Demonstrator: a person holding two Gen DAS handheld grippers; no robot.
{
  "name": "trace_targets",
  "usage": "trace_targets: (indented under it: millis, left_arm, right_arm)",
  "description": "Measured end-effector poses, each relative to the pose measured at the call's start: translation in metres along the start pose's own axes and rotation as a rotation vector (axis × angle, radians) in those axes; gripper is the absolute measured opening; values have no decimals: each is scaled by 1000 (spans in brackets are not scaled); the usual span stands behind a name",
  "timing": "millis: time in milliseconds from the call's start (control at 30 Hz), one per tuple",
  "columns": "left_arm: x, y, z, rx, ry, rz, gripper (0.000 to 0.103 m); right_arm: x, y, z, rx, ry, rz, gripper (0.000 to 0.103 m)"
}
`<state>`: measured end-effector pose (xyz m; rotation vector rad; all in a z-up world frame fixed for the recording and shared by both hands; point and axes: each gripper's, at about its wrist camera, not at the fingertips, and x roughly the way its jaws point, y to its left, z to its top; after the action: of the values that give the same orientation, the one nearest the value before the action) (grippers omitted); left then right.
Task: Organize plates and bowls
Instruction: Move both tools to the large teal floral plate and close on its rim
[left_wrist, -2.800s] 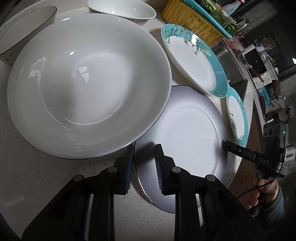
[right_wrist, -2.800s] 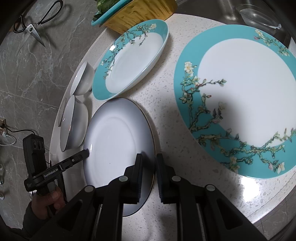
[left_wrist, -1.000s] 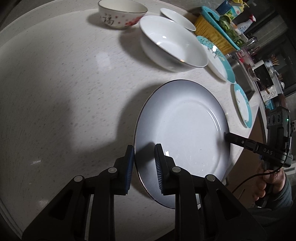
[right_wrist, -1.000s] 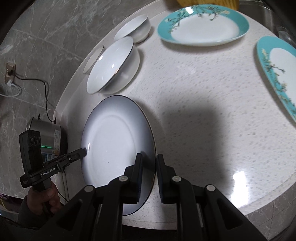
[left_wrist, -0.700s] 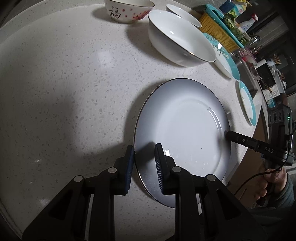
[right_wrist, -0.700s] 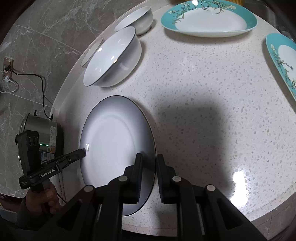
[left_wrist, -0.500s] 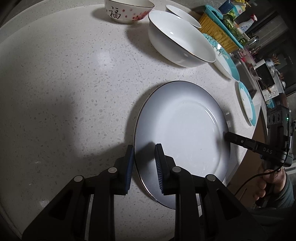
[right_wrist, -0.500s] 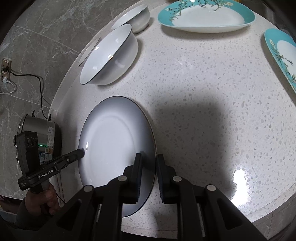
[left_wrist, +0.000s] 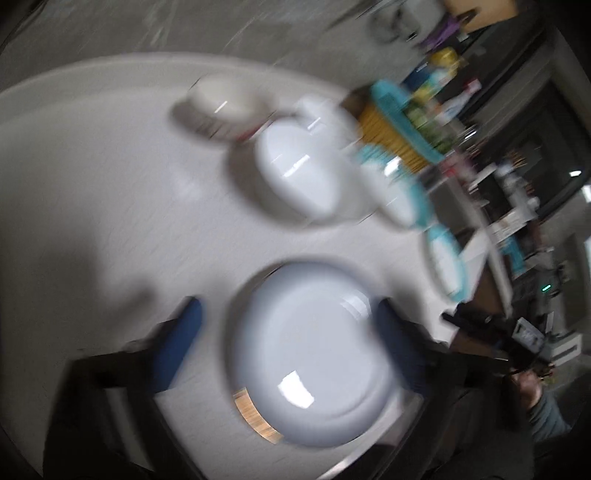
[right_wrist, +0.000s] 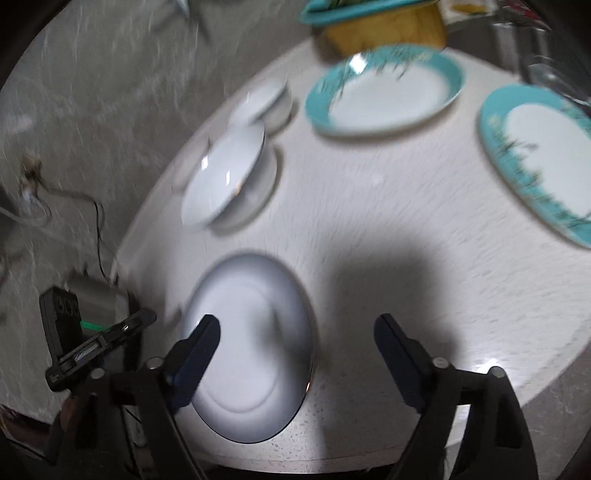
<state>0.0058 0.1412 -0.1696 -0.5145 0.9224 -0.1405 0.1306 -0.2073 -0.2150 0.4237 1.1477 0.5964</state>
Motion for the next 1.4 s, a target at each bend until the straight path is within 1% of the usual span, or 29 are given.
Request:
trace_targets:
  millis: [33, 67, 133, 167, 200, 267, 333, 367, 433, 567, 600, 633, 700, 733, 767, 833, 867, 900, 967, 1033, 1133, 1233, 1300, 1367, 1400]
  left_arm:
    - [-1, -12, 4, 14, -19, -45, 97]
    - [3, -29, 9, 30, -18, -93, 98]
    - [10, -52, 13, 40, -2, -149, 97]
    - [16, -69, 14, 39, 13, -194, 98]
    - [22, -81, 15, 39, 27, -222, 98]
    - [38, -118, 14, 60, 60, -269, 98]
    - [50, -146, 9, 93, 69, -281, 98]
    - [62, -167, 9, 114, 78, -280, 98]
    - [81, -195, 4, 122, 90, -276, 98]
    - [139, -249, 2, 49, 86, -211, 98]
    - [154, -261, 1, 29, 80, -186, 98]
    - [171, -269, -3, 2, 84, -150, 98]
    - [197, -283, -10, -73, 93, -125, 98]
    - [206, -281, -12, -86, 104, -111, 98]
    - [219, -289, -16, -89, 130, -63, 98]
    - [239, -308, -23, -85, 157, -12, 98]
    - [244, -312, -27, -86, 161, 6, 98]
    - [252, -317, -29, -90, 165, 41, 98]
    - [262, -315, -35, -99, 173, 68, 98]
    - [272, -315, -39, -110, 183, 94, 98]
    - [285, -308, -43, -123, 213, 111, 98]
    - [301, -309, -48, -167, 235, 118, 96]
    - [307, -314, -48, -156, 225, 130, 96]
    - [314, -319, -48, -154, 219, 144, 96]
    - [317, -320, -47, -151, 218, 142, 94]
  right_arm:
    - [-9, -5, 2, 13, -18, 3, 99]
    - [-23, -12, 3, 29, -45, 4, 102]
    - [-41, -22, 7, 49, -77, 12, 102]
    - [-51, -29, 9, 59, -96, 15, 102]
    - [-64, -39, 15, 70, -118, 13, 102]
    - [-80, -56, 26, 82, -146, 9, 102]
    - [-95, -74, 38, 89, -166, 7, 102]
    - [-105, -88, 48, 87, -175, 9, 102]
    - [-116, -108, 64, 73, -179, 13, 102]
    - [-136, -166, 107, 8, -154, 55, 102]
    - [-138, -186, 123, -20, -136, 73, 102]
    - [-138, -195, 133, -40, -122, 88, 100]
    - [-138, -222, 158, -85, -77, 92, 94]
    - [-138, -231, 168, -105, -54, 105, 93]
    - [-139, -240, 176, -126, -30, 117, 93]
    - [-134, -256, 192, -162, 29, 135, 91]
    - [-130, -261, 196, -175, 52, 146, 87]
    - [-125, -267, 201, -190, 81, 153, 85]
    - [-114, -274, 208, -213, 136, 163, 74]
    - [-103, -281, 210, -235, 177, 164, 67]
    - [-89, -291, 208, -227, 235, 184, 66]
    - [-80, -295, 207, -243, 275, 197, 64]
    - [-75, -297, 208, -246, 293, 202, 63]
    - [-71, -298, 208, -251, 302, 201, 59]
    - [-69, -298, 208, -253, 310, 209, 58]
